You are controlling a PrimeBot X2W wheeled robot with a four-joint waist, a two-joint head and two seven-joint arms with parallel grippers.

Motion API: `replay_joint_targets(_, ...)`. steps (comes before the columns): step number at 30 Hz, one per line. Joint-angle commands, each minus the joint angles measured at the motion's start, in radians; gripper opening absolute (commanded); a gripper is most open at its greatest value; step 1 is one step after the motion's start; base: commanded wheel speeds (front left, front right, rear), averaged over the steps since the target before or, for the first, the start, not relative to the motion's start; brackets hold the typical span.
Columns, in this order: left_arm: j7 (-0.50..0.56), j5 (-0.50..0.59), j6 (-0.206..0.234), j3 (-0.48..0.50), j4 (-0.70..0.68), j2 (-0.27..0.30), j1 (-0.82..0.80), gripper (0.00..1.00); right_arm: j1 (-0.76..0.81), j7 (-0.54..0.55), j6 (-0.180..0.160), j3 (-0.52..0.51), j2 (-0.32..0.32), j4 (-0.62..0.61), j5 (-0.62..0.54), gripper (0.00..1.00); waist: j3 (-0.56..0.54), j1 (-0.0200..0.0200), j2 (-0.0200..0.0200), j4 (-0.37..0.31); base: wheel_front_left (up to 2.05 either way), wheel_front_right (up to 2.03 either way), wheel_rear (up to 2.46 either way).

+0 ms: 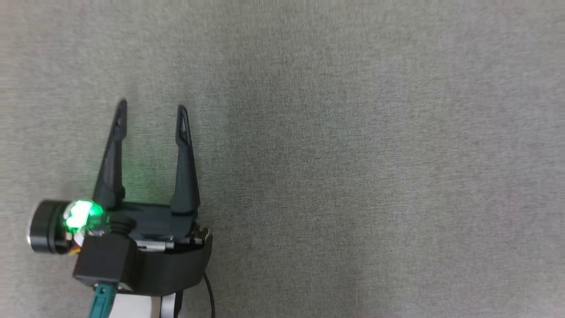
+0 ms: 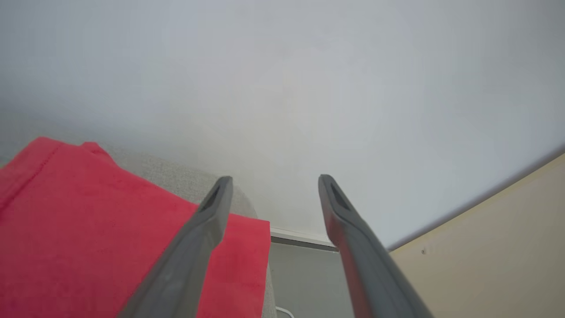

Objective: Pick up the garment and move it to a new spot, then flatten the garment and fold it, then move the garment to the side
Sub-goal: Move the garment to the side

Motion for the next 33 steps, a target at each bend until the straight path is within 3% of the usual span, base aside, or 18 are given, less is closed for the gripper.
replay_joint_targets(1, -0.003, -0.014, 0.006, 0.002, 0.011, 0.001, 0.025, 1.0, -0.001, -0.011, -0.003, 0.004, 0.02, -0.017, -0.006, 1.0, -0.063, 0.0, 0.0, 0.002, 0.0, 0.0, 0.0)
replay_joint_targets(12, -0.003, -0.045, 0.014, 0.07, 0.089, -0.005, 0.171, 1.0, 0.107, -0.023, -0.003, 0.009, 0.168, -0.175, -0.024, 1.0, -0.297, 0.0, 0.0, -0.009, 0.0, 0.0, 0.0)
replay_joint_targets(21, -0.003, -0.059, -0.003, 0.122, 0.137, -0.015, 0.303, 1.0, 0.438, -0.023, -0.003, -0.164, 0.396, -0.409, -0.08, 1.0, -0.486, 0.0, 0.0, -0.012, 0.0, 0.0, 0.0)
replay_joint_targets(29, -0.003, -0.059, -0.01, 0.148, 0.168, -0.02, 0.364, 1.0, 0.696, -0.023, -0.003, -0.254, 0.606, -0.544, -0.107, 1.0, -0.547, 0.0, 0.0, -0.044, 0.0, 0.0, 0.0)
replay_joint_targets(33, -0.003, -0.064, -0.014, 0.153, 0.188, -0.021, 0.379, 1.0, 0.797, -0.023, -0.003, -0.284, 0.669, -0.576, -0.118, 1.0, -0.569, 0.0, 0.0, -0.047, 0.0, 0.0, 0.0)
